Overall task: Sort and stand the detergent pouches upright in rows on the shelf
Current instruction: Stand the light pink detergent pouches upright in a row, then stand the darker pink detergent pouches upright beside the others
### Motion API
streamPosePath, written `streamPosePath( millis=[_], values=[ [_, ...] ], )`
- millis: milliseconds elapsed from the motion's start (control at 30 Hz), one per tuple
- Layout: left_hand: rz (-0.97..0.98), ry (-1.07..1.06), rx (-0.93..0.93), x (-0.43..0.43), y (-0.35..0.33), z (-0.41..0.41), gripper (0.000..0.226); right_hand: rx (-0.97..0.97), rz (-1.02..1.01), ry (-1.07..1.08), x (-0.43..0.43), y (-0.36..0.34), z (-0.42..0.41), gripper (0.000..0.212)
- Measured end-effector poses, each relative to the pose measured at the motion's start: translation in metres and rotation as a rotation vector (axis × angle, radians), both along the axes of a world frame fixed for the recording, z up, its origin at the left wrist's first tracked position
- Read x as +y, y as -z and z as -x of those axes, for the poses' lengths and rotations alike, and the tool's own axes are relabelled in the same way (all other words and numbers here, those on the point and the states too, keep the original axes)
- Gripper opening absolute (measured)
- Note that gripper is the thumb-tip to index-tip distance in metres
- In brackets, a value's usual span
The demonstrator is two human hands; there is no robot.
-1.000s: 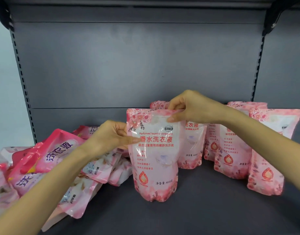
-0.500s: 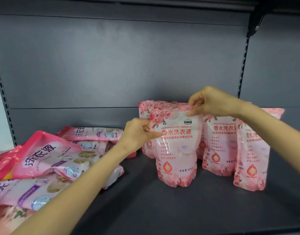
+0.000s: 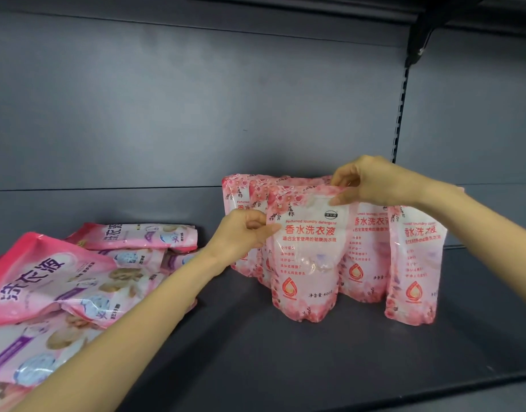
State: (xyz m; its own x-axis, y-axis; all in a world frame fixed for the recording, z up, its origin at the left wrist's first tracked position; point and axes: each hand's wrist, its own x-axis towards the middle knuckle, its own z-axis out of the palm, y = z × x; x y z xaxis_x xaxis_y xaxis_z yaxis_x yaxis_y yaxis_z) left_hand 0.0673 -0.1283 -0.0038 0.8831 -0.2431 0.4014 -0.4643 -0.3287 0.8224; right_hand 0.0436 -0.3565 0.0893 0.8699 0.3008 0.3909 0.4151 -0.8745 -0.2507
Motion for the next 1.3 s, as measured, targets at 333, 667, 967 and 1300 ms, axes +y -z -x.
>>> streamPosePath(
  millis=[333,667,967,1300],
  values=[
    [-0.347,-0.192,-0.263,0.042,0.004,0.027,0.024,-0.179,0.060,-0.006,0.015,0.020,0.019,0.054],
    [-0.820,-0.529,-0.413,0.089,-0.003,0.081,0.059,-0.422,0.249,-0.071,0.066,0.045,0.072,0.068],
    [-1.006,-0.754,-0.325,0.151,0.015,0.130,0.087,-0.139,0.359,-0.080,0.094,0.094,0.087,0.080],
    [-1.016,-0.905,-0.200,0.197,0.002,0.177,0.092,-0.086,0.381,-0.222,0.124,0.107,0.060,0.077]
  ],
)
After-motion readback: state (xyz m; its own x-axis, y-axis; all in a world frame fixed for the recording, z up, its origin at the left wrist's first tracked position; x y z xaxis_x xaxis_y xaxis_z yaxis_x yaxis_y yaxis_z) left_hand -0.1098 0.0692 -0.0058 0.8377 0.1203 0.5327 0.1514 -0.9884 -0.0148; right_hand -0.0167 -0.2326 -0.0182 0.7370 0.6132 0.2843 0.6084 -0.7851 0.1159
